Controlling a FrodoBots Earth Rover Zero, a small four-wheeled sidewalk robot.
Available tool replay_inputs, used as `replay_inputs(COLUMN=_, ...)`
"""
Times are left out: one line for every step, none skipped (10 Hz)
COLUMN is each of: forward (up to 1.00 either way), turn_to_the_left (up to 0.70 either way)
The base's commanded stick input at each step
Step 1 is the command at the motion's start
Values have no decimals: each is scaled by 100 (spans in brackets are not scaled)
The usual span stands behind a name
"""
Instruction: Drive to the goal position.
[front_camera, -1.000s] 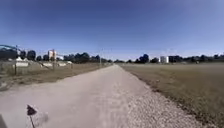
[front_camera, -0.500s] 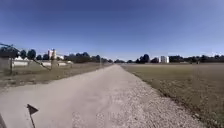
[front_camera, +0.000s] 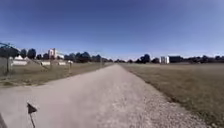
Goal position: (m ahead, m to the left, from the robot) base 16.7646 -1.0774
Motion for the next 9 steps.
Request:
replay_inputs(forward=69, turn_to_the_left=3)
replay_inputs(forward=69, turn_to_the_left=3)
replay_inputs(forward=69, turn_to_the_left=3)
replay_inputs(forward=69, turn_to_the_left=3)
replay_inputs(forward=69, turn_to_the_left=3)
replay_inputs(forward=69, turn_to_the_left=3)
replay_inputs(forward=69, turn_to_the_left=3)
replay_inputs(forward=69, turn_to_the_left=3)
replay_inputs(forward=69, turn_to_the_left=3)
